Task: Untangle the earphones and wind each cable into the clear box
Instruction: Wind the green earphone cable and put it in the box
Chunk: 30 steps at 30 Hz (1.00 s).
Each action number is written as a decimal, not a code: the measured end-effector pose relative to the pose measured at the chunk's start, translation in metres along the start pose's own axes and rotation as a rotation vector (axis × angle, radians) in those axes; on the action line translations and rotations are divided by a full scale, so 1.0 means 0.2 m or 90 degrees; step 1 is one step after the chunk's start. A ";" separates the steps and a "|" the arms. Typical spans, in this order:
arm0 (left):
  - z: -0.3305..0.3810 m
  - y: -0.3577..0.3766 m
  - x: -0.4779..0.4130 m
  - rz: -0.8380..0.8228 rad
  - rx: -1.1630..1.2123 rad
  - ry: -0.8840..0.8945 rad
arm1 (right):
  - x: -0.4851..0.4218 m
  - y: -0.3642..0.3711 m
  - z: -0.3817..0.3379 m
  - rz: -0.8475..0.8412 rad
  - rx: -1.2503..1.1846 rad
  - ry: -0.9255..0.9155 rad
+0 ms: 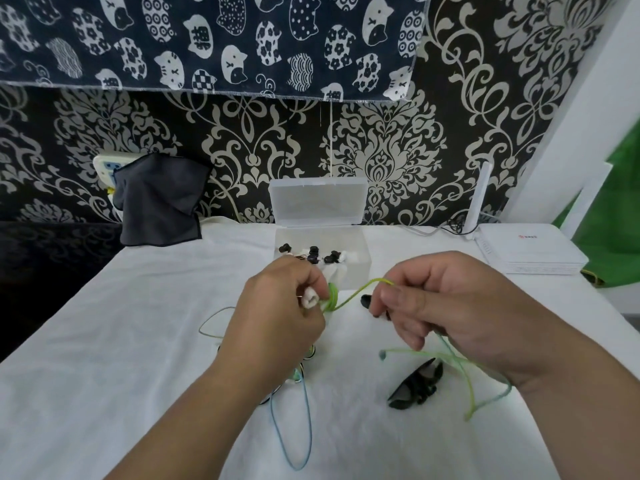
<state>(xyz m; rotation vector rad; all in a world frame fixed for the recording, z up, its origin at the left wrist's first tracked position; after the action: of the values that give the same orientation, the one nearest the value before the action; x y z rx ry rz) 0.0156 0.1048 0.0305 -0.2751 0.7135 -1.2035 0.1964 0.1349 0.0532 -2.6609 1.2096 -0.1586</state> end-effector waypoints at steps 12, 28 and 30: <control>0.01 0.03 0.00 -0.051 -0.063 0.084 | 0.03 -0.07 -0.04 0.125 0.188 0.056; 0.10 0.12 0.05 -0.242 0.555 -0.122 | -0.05 -0.06 0.13 0.270 0.208 0.147; 0.09 0.10 0.03 -0.190 0.590 -0.122 | -0.05 -0.03 0.16 0.211 0.227 0.183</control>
<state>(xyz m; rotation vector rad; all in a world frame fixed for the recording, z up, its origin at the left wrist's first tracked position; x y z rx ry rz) 0.0431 0.1024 0.0319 0.2883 -0.1017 -1.6383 0.2003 0.1508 0.0241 -2.1504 1.5219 -0.6511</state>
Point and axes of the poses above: each hand's wrist, its own x-axis away from the middle knuckle, its own y-axis out of the palm, z = x × y, the point moved 5 cm from there along -x, towards the middle knuckle, and after that the axes turned 7 degrees about x, right-handed, at the moved point
